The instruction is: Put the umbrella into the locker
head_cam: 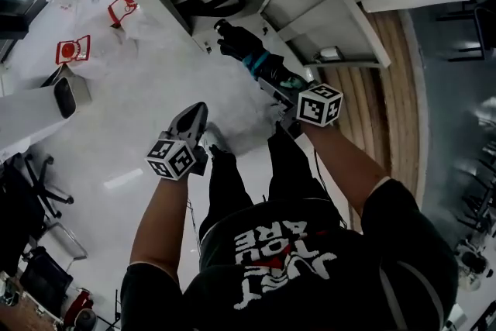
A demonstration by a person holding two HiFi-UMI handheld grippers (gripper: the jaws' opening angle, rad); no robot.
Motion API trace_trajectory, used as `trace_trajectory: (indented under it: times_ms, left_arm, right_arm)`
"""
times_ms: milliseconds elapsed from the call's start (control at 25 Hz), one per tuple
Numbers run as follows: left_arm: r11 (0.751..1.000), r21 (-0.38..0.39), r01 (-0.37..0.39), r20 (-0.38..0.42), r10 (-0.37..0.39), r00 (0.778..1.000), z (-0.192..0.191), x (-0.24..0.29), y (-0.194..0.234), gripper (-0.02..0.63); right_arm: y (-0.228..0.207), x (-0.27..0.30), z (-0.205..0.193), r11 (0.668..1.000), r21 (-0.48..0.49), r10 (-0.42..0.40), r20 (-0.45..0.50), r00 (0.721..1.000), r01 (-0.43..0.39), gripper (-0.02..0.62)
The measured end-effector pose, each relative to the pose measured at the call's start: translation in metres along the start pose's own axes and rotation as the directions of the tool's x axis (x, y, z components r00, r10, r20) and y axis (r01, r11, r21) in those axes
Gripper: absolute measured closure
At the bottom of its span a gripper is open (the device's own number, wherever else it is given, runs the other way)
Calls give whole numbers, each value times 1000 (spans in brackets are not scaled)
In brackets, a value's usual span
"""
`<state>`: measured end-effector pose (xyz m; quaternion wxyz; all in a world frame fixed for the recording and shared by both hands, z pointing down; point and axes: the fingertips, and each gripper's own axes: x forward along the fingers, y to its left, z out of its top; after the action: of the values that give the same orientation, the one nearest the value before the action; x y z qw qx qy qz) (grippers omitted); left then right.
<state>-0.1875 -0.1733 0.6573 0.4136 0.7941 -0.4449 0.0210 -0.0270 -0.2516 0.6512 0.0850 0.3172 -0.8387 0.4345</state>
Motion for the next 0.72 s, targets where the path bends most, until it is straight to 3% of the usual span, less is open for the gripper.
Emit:
trace_trajectory:
  times_ms: [160, 360, 520, 720]
  left_arm:
    - [999, 8, -51, 24, 51, 998, -9, -1, -1, 611]
    - [982, -82, -173, 180, 185, 966, 6, -3, 2, 611]
    - [989, -70, -133, 187, 144, 972, -4, 14, -20, 611]
    - [997, -60, -47, 171, 57, 984, -19, 49, -16, 611]
  right_arm:
    - [-8, 0, 1, 1000, -3, 13, -1, 1000, -13, 385]
    - [-17, 0, 3, 998, 51, 38, -1, 999, -37, 385]
    - [-23, -1, 4, 999, 27, 48, -12, 999, -47, 385]
    - [-36, 14, 8, 997, 59, 47, 70, 996, -51, 385]
